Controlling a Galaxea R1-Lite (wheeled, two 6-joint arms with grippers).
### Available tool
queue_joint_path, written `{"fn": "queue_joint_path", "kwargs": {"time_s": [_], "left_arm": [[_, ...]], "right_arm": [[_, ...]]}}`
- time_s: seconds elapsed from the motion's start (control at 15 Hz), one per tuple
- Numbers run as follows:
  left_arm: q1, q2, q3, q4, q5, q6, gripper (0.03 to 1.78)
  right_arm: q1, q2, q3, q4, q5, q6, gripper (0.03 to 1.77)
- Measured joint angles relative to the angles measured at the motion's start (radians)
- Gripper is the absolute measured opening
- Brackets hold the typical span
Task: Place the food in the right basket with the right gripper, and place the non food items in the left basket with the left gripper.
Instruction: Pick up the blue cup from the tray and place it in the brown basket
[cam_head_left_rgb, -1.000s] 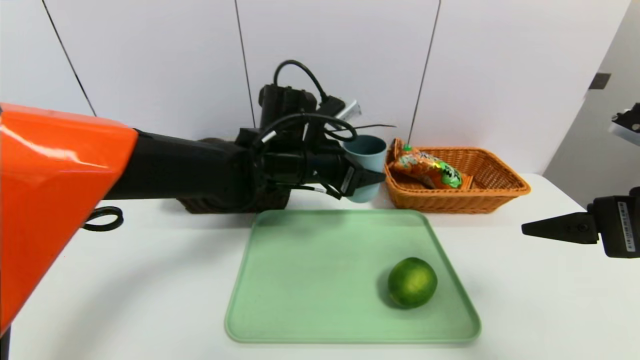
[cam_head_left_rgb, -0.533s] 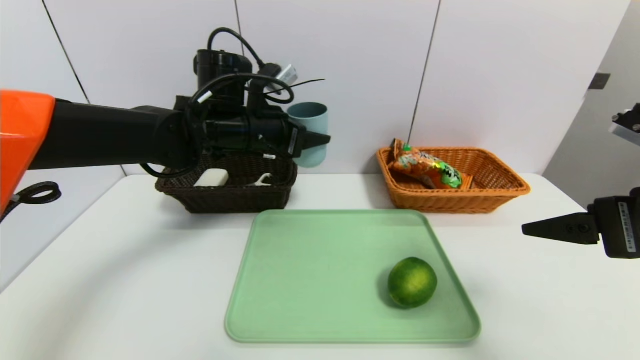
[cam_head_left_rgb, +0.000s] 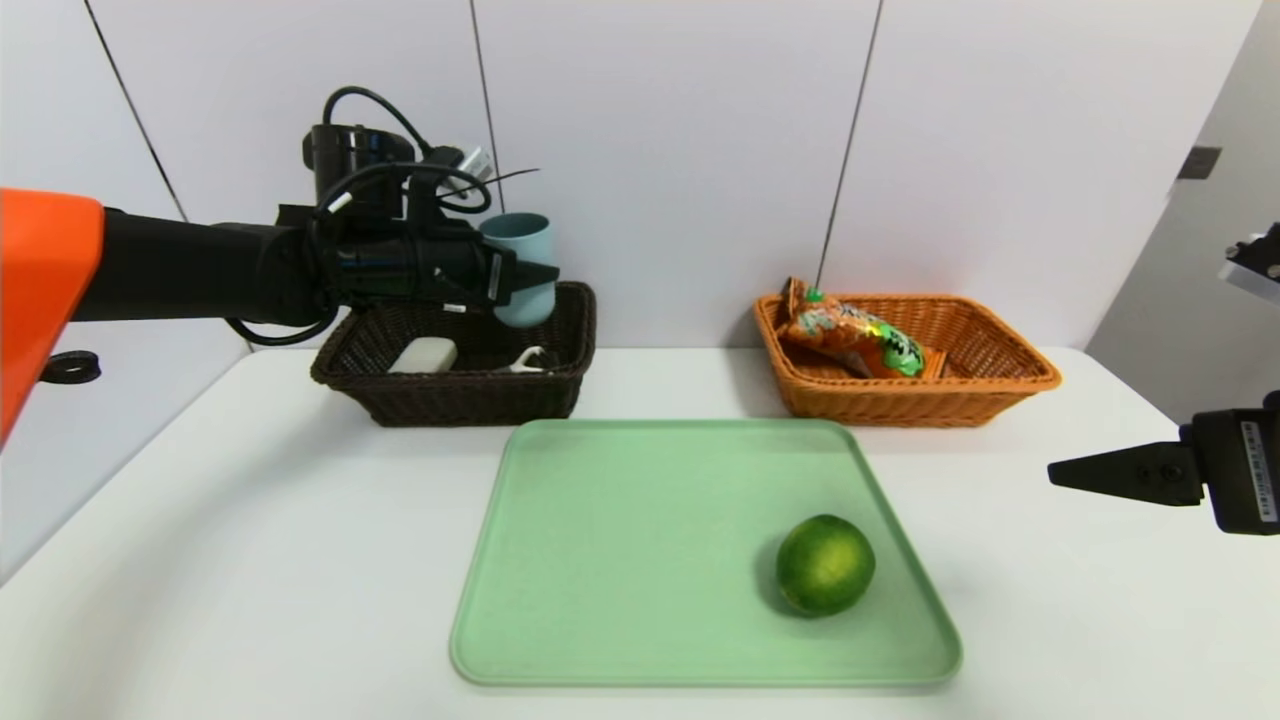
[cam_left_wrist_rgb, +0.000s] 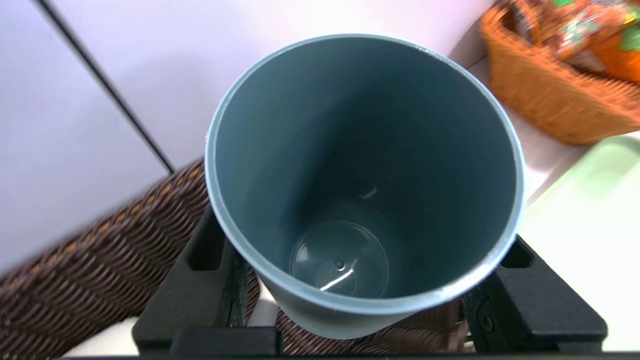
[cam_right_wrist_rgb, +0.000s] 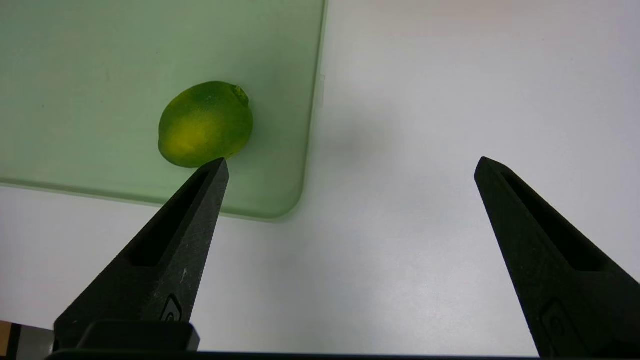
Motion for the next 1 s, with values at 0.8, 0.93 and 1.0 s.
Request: {"fn": "queue_joint_path", "kwargs": {"time_s": [0.8, 0.93, 1.0], "left_arm": [[0.077, 0.133, -0.003, -0.002, -0.005, 0.001, 1.12], [0.078, 0.141, -0.002, -0.002, -0.005, 0.001, 1.21], [0.078, 0.142, -0.002, -0.003, -0.005, 0.001, 1.27]], "right_arm": [[-0.001, -0.001, 0.010, 0.000, 0.000, 0.002, 1.70], [-0.001, -0.001, 0.010, 0.000, 0.000, 0.001, 1.70], [-0.001, -0.001, 0.010, 0.000, 0.000, 0.001, 1.70]]}}
